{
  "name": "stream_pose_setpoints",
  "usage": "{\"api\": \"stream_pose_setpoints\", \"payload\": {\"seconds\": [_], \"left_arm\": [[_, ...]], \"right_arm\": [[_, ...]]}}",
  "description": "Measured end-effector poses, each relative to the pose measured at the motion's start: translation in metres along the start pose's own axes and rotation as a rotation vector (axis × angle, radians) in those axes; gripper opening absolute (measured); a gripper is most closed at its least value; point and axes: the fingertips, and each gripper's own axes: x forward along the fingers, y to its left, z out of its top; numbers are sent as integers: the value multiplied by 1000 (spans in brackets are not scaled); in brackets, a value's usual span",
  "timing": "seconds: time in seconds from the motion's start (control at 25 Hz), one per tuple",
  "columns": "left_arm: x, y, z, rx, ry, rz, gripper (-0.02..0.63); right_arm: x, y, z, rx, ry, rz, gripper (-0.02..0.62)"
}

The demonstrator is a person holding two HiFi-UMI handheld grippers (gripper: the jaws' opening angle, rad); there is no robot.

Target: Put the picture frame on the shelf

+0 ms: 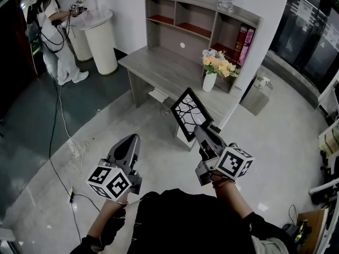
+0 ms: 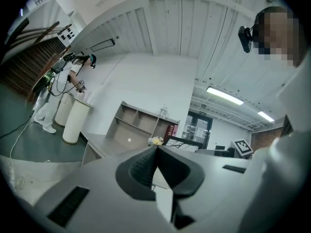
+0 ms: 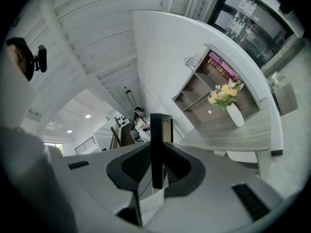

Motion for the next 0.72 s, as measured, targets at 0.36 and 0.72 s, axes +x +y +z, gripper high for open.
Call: {"api": "stream_pose_setpoints", "payload": {"seconds": [0.36,0.72], "left_arm": [[13,39,-13,-51,32,55,12],[59,90,7,-49,41,26,12]], "right_arm": [[34,-14,-25,33,71,-17,78],[100,-29,-13,25,54,-32,78]]}}
